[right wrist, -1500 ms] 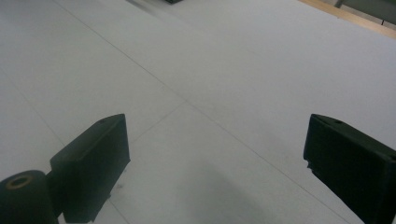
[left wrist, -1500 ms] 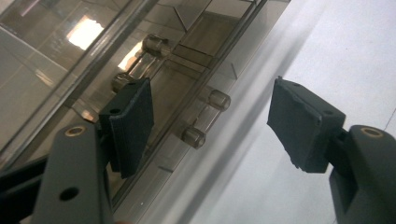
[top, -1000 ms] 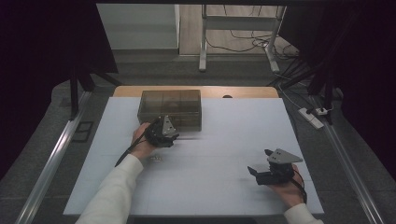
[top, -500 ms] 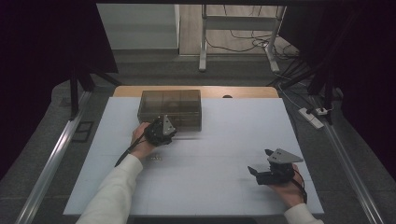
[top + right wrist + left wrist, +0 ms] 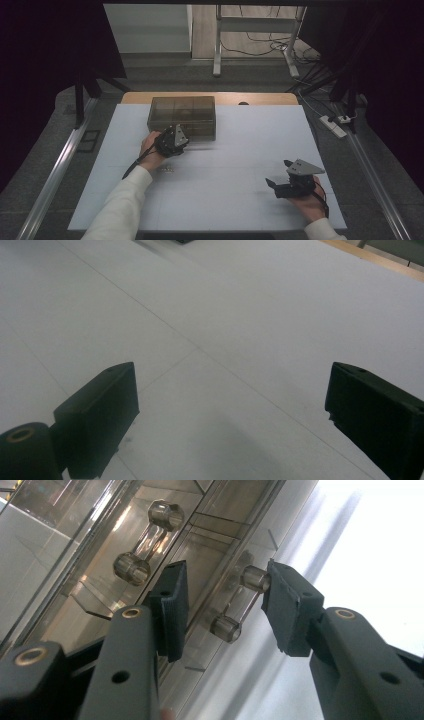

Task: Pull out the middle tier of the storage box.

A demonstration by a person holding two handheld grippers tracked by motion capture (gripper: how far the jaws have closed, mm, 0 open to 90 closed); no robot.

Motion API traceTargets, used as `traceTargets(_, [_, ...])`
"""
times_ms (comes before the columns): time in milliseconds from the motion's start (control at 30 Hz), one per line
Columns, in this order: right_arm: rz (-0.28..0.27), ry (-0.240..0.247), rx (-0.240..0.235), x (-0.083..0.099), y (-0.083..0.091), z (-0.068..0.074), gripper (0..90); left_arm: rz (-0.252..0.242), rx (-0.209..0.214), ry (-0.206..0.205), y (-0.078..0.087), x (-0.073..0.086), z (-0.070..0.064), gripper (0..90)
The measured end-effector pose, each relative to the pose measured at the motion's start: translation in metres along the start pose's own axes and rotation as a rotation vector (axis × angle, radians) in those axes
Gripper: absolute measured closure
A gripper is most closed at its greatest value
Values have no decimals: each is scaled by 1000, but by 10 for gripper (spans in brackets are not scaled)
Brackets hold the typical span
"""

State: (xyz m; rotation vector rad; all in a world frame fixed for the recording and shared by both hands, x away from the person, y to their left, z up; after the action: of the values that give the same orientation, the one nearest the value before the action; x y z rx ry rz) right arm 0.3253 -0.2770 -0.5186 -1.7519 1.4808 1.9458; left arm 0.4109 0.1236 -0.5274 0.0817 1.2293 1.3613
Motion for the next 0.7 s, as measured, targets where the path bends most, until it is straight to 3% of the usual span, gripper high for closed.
traceTargets(700, [-5, 0, 1, 0, 1, 0, 68, -1, 17, -18, 6, 1, -2, 545])
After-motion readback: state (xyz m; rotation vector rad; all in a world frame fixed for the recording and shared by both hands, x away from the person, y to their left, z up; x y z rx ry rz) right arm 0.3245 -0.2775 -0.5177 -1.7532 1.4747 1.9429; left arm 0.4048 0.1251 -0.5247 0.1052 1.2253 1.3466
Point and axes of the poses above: each handheld gripper's, and its own axes: y roughly backward along the jaws, x roughly out of its underside, z roughly to its left, the point moved 3 cm from there along -y, roughly forward along the jaws, and after that the axes turned 1 degree about x, right-handed, at the moved point
